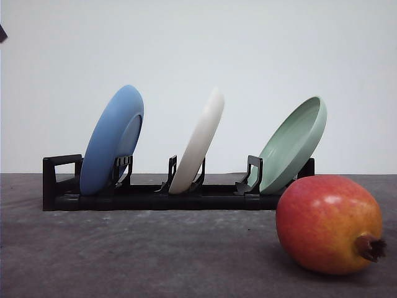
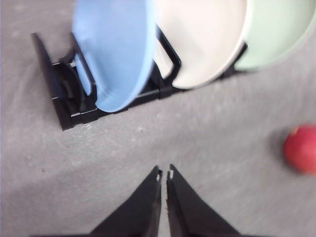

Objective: Place pomegranate in white plate

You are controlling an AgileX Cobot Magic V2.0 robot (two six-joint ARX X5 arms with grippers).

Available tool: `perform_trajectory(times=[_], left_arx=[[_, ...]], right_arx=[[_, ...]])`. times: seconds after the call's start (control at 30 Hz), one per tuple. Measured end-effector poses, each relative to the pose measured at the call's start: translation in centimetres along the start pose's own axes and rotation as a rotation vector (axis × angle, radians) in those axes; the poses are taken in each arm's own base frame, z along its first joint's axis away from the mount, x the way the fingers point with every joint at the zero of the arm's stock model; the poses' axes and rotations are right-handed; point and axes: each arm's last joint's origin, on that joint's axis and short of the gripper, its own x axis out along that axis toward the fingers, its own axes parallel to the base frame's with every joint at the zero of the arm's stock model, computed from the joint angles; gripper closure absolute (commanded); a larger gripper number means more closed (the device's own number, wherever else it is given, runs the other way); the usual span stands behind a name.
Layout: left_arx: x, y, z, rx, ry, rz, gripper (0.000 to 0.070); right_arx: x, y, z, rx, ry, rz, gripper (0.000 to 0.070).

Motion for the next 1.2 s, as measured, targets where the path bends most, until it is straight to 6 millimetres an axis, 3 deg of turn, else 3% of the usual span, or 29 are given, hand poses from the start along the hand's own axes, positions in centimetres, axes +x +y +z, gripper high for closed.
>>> perform_trajectory(times=[0.1, 0.13, 0.23, 0.27, 0.63, 0.73, 0.93, 1.2], left_arx=[[0.2, -0.2, 0.0, 0.041, 0.007, -0.013, 0.0685], [0.1, -0.2, 0.0, 0.045, 0.006, -0.013, 0.0615], [0.1, -0.2, 0.1, 0.057, -0.002, -0.019, 0.0266], [0.1, -0.3, 0.1, 0.060, -0.004, -0.026, 0.0214], [0.3, -1.4, 1.0, 0.137, -0.082, -0.154, 0.0242], [1.0, -2.1, 1.8, 0.183, -0.119, -0.192, 0.0282], [4.2, -3.7, 3.0, 0.266, -0.140, -0.257, 0.0283], [9.9, -6.0, 4.3, 0.319, -0.203, -0.211, 0.0282]], right_arx=[[0.0, 0.0, 0.0, -0.009, 0.000, 0.002, 0.0685], [0.0, 0.0, 0.0, -0.013, 0.000, 0.002, 0.0642], [0.0, 0.0, 0.0, -0.023, 0.000, 0.002, 0.0385], [0.0, 0.0, 0.0, -0.025, 0.000, 0.002, 0.0340], [0.0, 0.0, 0.0, -0.026, 0.000, 0.004, 0.0330], [0.0, 0.0, 0.0, -0.026, 0.000, 0.004, 0.0330], [0.0, 0.0, 0.0, -0.026, 0.000, 0.004, 0.0330], [0.0, 0.0, 0.0, -0.026, 0.000, 0.004, 0.0330]])
